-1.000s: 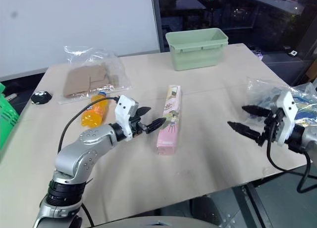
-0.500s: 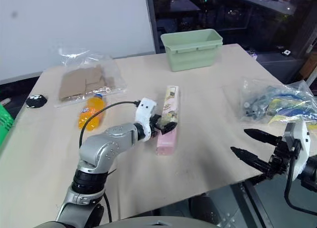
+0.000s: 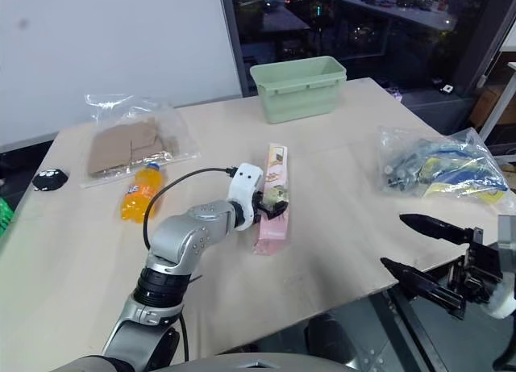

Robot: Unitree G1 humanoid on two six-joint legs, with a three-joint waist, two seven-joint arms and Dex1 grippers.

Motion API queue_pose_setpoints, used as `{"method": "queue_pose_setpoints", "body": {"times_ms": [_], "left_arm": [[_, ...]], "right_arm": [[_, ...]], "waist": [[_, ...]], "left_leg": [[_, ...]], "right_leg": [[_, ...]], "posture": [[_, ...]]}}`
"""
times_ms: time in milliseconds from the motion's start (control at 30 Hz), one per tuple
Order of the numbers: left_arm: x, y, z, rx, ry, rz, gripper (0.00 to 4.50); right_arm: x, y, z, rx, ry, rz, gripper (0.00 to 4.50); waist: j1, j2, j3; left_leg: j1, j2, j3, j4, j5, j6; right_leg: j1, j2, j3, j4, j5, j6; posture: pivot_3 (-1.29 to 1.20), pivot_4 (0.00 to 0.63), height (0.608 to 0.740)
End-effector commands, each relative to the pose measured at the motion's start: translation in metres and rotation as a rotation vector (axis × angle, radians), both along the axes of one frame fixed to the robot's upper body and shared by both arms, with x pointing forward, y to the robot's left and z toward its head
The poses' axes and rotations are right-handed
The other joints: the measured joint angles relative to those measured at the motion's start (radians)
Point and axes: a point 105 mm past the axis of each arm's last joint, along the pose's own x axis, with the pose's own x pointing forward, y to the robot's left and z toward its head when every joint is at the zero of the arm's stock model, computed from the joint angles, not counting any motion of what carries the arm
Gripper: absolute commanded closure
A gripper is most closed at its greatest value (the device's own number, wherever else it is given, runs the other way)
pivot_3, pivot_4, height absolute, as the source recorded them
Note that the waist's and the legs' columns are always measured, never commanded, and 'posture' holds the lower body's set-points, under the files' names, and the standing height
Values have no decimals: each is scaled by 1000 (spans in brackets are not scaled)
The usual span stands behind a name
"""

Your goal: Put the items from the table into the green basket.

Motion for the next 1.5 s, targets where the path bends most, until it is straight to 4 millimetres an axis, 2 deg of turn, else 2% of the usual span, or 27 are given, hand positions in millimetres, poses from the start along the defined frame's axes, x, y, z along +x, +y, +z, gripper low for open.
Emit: {"method": "queue_pose_setpoints", "body": {"times_ms": [33, 100, 300, 467, 633, 800, 933, 1033, 1100, 1233, 1333, 1467, 1500], "left_arm": [[-4, 7, -17, 40, 67, 30, 1186], [-4, 10, -17, 45, 69, 47, 2179], [-1, 14, -10, 50, 36, 72, 4375], [7, 14, 11, 11, -77, 86, 4478], [22, 16, 53, -58, -268, 95, 4478], [39, 43, 91, 64, -443, 85, 4478], [55, 79, 125, 166, -551, 146, 4478], [64, 132, 168, 320, -674, 215, 4478], [65, 157, 184, 416, -711, 252, 4478], [53, 221, 221, 674, -781, 370, 4478], [45, 243, 229, 764, -775, 409, 4478], [22, 290, 247, 967, -756, 491, 4478], [15, 303, 253, 1026, -744, 513, 4478]], "right_arm": [[0, -8, 7, -21, -72, -7, 0], [1, -10, 7, -24, -78, -6, 0], [6, -13, 4, -29, -85, 1, 0], [11, -14, 4, -28, -92, 8, 0], [16, -11, 7, -14, -103, 30, 0], [25, -5, 18, -2, -148, 64, 0], [35, 9, 37, 51, -203, 104, 0], [49, 29, 53, 94, -244, 166, 0], [55, 39, 61, 118, -257, 202, 0], [77, 65, 80, 162, -320, 255, 0], [86, 76, 88, 176, -350, 268, 0], [106, 94, 92, 188, -322, 286, 0], [110, 99, 93, 188, -319, 292, 0]], "waist": [[-13, -1, -2], [-21, -2, -3], [-20, -1, -4], [-18, -2, -3], [-19, -2, 0], [-18, -3, 3], [-9, 0, 5], [-4, 2, 6], [2, 2, 8], [32, 3, 9], [64, 4, 10], [123, 2, 11], [136, 2, 11]], "left_leg": [[0, -1, 0, 0, 0, 0], [0, -2, -1, 0, 0, 1], [0, -2, -5, -2, -1, 1], [-1, -3, -5, -3, -1, 1], [-2, -3, -6, -3, -1, 1], [-10, -3, -8, -5, 2, 6], [-14, -3, -9, -8, 2, 7], [-15, -3, -10, -7, 2, 8], [-16, -3, -9, -7, 2, 8], [-19, -3, -9, -8, 2, 8], [-19, -3, -10, -9, 2, 8], [-23, -4, -12, -9, 2, 8], [-27, -4, -11, -9, 2, 8]], "right_leg": [[1, -1, 0, -1, 0, 0], [2, -1, 1, -1, -1, 1], [2, -1, -1, -1, -2, 4], [2, -1, -1, -1, -3, 4], [1, -1, -1, -1, -3, 4], [-6, 1, 0, -1, -3, 4], [-8, 2, 0, -1, -2, 10], [-13, 2, 0, 0, -2, 10], [-17, 2, 0, 2, -1, 10], [-22, 2, 1, 6, -2, 11], [-24, 2, 0, 9, -3, 11], [-28, 1, -2, 11, -2, 8], [-33, 0, -2, 15, -2, 8]], "posture": [[-306, 0, 740], [-306, 0, 740], [-295, 0, 740], [-274, 0, 740], [-249, 0, 740], [-221, 0, 740], [-195, 0, 740], [-165, 0, 740], [-141, 0, 740], [-83, 0, 740], [-50, 0, 740], [26, 0, 740], [34, 0, 740]]}}
